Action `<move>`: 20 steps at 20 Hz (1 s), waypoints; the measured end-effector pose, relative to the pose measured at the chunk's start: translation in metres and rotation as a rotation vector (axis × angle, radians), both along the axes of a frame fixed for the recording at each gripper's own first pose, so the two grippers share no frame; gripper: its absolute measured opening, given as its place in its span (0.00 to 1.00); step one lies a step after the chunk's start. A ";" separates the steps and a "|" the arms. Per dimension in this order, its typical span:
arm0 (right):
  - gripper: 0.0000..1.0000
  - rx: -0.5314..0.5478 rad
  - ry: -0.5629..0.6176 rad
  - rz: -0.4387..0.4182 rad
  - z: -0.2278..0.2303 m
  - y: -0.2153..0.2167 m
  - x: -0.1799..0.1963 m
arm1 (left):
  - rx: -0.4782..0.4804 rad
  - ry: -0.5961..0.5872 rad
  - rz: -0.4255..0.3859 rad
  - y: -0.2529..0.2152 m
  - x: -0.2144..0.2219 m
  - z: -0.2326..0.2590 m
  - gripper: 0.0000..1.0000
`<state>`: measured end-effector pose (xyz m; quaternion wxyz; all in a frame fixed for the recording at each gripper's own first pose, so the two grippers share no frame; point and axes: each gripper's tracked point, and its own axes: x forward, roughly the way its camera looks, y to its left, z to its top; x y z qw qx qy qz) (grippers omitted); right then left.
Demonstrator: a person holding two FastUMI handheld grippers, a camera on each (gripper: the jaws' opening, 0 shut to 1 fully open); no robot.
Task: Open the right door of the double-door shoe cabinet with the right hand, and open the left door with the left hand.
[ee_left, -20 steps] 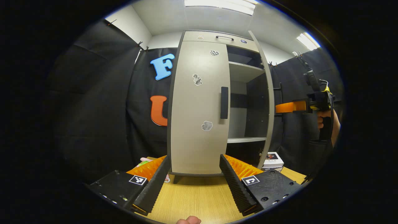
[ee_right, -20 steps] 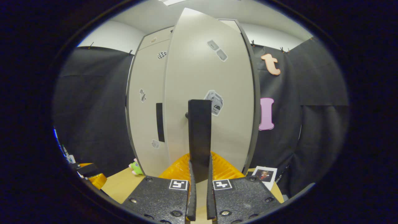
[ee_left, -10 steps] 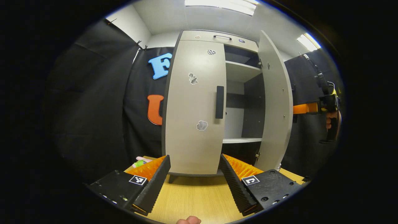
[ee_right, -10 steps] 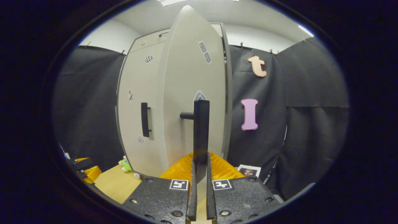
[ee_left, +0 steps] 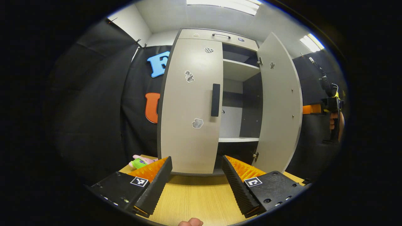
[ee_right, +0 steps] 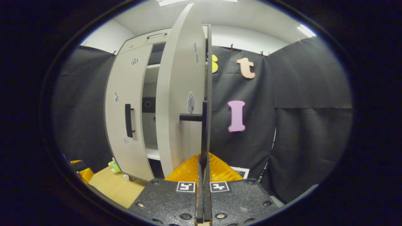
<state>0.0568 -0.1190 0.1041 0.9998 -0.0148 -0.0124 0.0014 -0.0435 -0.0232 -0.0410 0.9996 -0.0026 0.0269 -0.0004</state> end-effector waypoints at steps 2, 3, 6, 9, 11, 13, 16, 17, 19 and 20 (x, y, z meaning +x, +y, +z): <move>0.01 -0.021 -0.021 -0.036 0.001 -0.018 0.000 | 0.007 0.004 -0.004 -0.004 -0.001 -0.001 0.95; 0.04 -0.014 -0.022 -0.032 0.001 -0.023 0.001 | 0.013 0.007 -0.004 -0.005 -0.001 -0.002 0.95; 0.04 0.021 -0.028 0.013 0.001 -0.026 0.005 | 0.020 0.026 0.001 -0.005 -0.003 -0.009 0.95; 0.04 0.010 -0.039 0.022 0.001 -0.024 0.005 | 0.019 0.027 0.008 -0.003 -0.006 -0.009 0.95; 0.04 0.026 -0.013 0.005 -0.004 -0.025 -0.003 | 0.019 0.024 0.014 0.000 -0.007 -0.008 0.95; 0.04 0.035 -0.026 -0.033 -0.006 -0.024 -0.030 | 0.024 0.009 0.033 0.008 -0.008 -0.004 0.95; 0.04 0.064 -0.055 -0.008 -0.009 0.009 -0.070 | 0.028 0.005 0.050 0.015 -0.005 -0.004 0.95; 0.04 0.068 -0.047 0.001 -0.015 0.020 -0.077 | 0.028 0.002 0.049 0.015 -0.004 -0.002 0.95; 0.04 0.071 -0.033 0.017 -0.025 0.036 -0.080 | 0.026 0.002 0.033 0.011 -0.002 0.000 0.95; 0.04 0.070 -0.007 0.049 -0.036 0.049 -0.080 | 0.024 -0.002 0.023 0.009 -0.001 0.002 0.95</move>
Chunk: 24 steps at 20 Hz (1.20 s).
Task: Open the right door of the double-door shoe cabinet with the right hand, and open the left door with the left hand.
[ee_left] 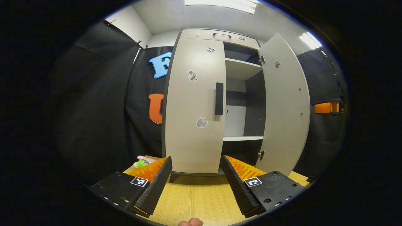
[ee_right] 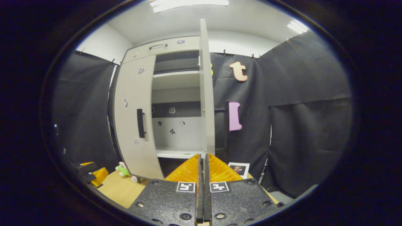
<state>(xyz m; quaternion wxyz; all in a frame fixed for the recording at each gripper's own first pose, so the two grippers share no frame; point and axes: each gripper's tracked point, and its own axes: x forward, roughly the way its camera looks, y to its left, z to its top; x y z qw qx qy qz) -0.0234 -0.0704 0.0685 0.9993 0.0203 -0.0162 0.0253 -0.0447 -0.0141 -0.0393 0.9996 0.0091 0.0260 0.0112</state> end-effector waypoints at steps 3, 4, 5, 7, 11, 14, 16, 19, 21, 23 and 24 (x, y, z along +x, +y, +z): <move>0.04 0.029 0.044 0.038 -0.021 0.019 0.002 | 0.003 -0.013 -0.022 -0.006 -0.001 0.005 0.95; 0.04 0.031 0.051 0.036 -0.027 0.021 0.002 | 0.003 -0.021 -0.028 -0.007 0.000 0.008 0.95; 0.21 0.027 0.052 0.021 -0.030 0.020 0.002 | 0.001 -0.029 -0.035 -0.009 0.000 0.011 0.95; 0.55 0.005 0.050 -0.009 -0.035 0.017 0.005 | 0.005 -0.039 -0.043 -0.011 0.000 0.016 0.95; 0.70 -0.027 0.050 -0.026 -0.046 0.019 0.010 | 0.002 -0.074 -0.067 -0.016 0.003 0.030 0.95; 0.88 -0.006 0.065 -0.011 -0.054 0.026 0.014 | -0.018 -0.093 -0.087 -0.022 0.010 0.044 0.95; 0.91 0.002 0.067 0.006 -0.054 0.028 0.014 | -0.030 -0.112 -0.114 -0.030 0.027 0.063 0.95; 0.90 0.011 0.048 0.029 -0.050 0.029 0.004 | -0.024 -0.131 -0.170 -0.048 0.072 0.095 0.95; 0.90 0.020 0.040 0.030 -0.051 0.027 -0.003 | -0.044 -0.135 -0.191 -0.058 0.111 0.112 0.95; 0.90 0.021 0.056 0.032 -0.059 0.027 -0.009 | -0.053 -0.129 -0.157 -0.061 0.157 0.122 0.95; 0.90 0.018 0.063 0.030 -0.062 0.025 -0.014 | -0.040 -0.117 -0.136 -0.061 0.177 0.123 0.95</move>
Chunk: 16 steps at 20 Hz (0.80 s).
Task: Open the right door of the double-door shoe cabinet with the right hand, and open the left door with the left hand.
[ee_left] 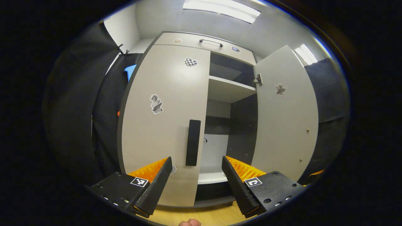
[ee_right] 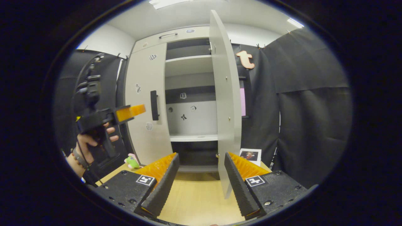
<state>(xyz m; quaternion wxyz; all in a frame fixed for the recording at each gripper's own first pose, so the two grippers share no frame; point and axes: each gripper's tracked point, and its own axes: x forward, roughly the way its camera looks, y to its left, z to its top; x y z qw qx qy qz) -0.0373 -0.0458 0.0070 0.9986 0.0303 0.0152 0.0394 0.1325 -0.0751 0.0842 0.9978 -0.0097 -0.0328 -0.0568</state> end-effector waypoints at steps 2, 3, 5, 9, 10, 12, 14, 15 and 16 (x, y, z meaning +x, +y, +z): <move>0.92 -0.013 0.002 -0.017 -0.002 -0.007 -0.005 | 0.021 0.016 0.016 -0.005 0.032 0.002 0.95; 0.90 -0.020 0.005 -0.030 -0.004 -0.012 -0.008 | 0.022 0.019 0.020 -0.008 0.045 0.002 0.95; 0.90 -0.014 0.008 -0.053 -0.005 -0.021 -0.010 | 0.038 0.022 0.038 -0.009 0.065 -0.002 0.95; 0.90 0.037 -0.015 -0.086 -0.004 -0.035 -0.015 | 0.023 0.030 0.086 -0.002 0.092 -0.007 0.95; 0.90 0.046 -0.017 -0.081 -0.006 -0.038 -0.015 | 0.026 0.034 0.111 0.002 0.095 -0.007 0.95; 0.88 0.060 -0.006 -0.092 -0.011 -0.047 -0.014 | 0.022 0.032 0.127 0.003 0.095 -0.006 0.93; 0.86 0.082 0.010 -0.096 -0.017 -0.052 -0.008 | 0.038 0.032 0.129 0.003 0.096 -0.007 0.93; 0.86 0.096 0.016 -0.088 -0.019 -0.049 -0.006 | 0.042 0.036 0.126 0.003 0.095 -0.008 0.83; 0.85 0.108 0.021 -0.079 -0.020 -0.048 -0.005 | 0.040 0.035 0.123 0.004 0.096 -0.007 0.93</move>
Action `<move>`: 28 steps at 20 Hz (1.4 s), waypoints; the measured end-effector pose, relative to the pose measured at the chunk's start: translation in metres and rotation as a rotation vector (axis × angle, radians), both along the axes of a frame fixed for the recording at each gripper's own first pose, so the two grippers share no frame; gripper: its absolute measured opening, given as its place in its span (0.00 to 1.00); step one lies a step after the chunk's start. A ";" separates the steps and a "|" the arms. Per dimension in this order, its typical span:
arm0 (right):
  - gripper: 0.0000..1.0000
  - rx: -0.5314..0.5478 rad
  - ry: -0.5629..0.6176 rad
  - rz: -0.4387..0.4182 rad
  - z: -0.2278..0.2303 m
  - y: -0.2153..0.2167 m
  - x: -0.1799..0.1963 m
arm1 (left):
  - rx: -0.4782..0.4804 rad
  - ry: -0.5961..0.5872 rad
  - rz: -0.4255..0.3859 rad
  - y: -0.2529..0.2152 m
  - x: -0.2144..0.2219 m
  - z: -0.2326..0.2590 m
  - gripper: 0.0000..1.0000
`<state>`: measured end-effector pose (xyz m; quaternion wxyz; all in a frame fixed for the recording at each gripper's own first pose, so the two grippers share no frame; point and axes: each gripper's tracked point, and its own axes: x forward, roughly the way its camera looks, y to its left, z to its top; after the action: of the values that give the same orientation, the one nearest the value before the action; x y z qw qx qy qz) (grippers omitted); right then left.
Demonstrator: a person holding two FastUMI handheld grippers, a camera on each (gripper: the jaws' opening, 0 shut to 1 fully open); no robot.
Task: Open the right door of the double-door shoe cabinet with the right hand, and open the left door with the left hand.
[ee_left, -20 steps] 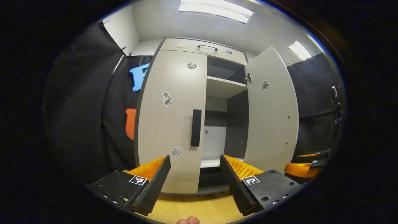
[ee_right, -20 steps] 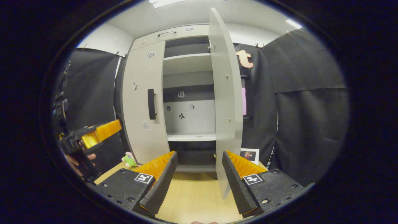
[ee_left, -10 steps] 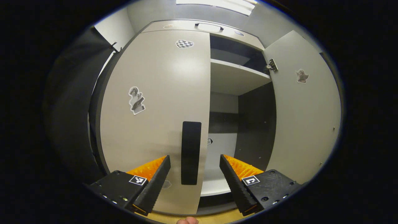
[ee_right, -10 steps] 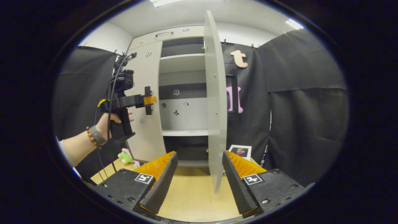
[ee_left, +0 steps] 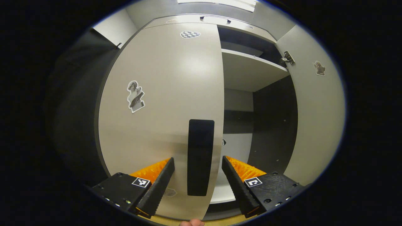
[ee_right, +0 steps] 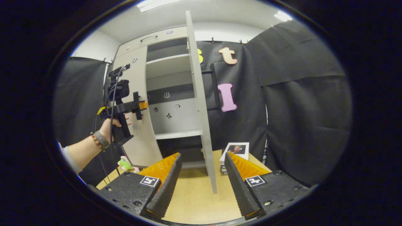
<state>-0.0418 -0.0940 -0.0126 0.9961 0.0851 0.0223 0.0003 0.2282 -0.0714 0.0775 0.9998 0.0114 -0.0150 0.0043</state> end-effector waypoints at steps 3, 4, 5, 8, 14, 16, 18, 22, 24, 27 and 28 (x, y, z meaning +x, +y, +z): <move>0.83 -0.004 0.007 0.005 -0.004 -0.001 0.004 | 0.010 -0.032 0.038 0.013 0.000 0.008 0.90; 0.86 -0.012 0.007 0.006 -0.004 -0.001 0.005 | 0.008 -0.048 0.047 0.018 -0.001 0.012 0.88; 0.86 -0.019 0.007 0.007 -0.006 0.000 0.006 | -0.012 -0.040 0.013 0.012 0.000 0.010 0.79; 0.86 -0.031 0.011 0.016 -0.006 0.003 0.008 | -0.024 -0.032 -0.039 -0.003 0.006 0.007 0.52; 0.86 -0.050 0.018 0.021 -0.009 0.006 0.007 | -0.013 -0.030 -0.047 -0.001 0.001 0.007 0.19; 0.86 -0.049 0.023 0.030 -0.009 0.009 0.007 | -0.011 -0.023 -0.070 -0.004 -0.003 0.008 0.11; 0.85 -0.052 0.018 0.038 -0.008 0.012 0.006 | 0.003 -0.023 -0.098 -0.002 -0.005 0.008 0.02; 0.83 -0.076 0.017 0.056 -0.008 0.024 0.002 | -0.024 -0.001 -0.136 -0.003 -0.025 0.011 0.02; 0.83 -0.082 0.018 0.067 -0.007 0.032 -0.004 | 0.001 0.019 -0.143 -0.003 -0.039 0.012 0.02; 0.85 -0.093 0.018 0.073 -0.007 0.038 -0.008 | 0.013 0.048 -0.135 0.006 -0.055 0.012 0.02; 0.86 -0.095 0.017 0.074 -0.007 0.039 -0.008 | 0.021 0.049 -0.133 0.010 -0.063 0.012 0.02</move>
<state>-0.0499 -0.0547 -0.0198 0.9981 0.0370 0.0340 0.0355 0.1650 -0.0618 0.0891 0.9978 0.0209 0.0087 -0.0624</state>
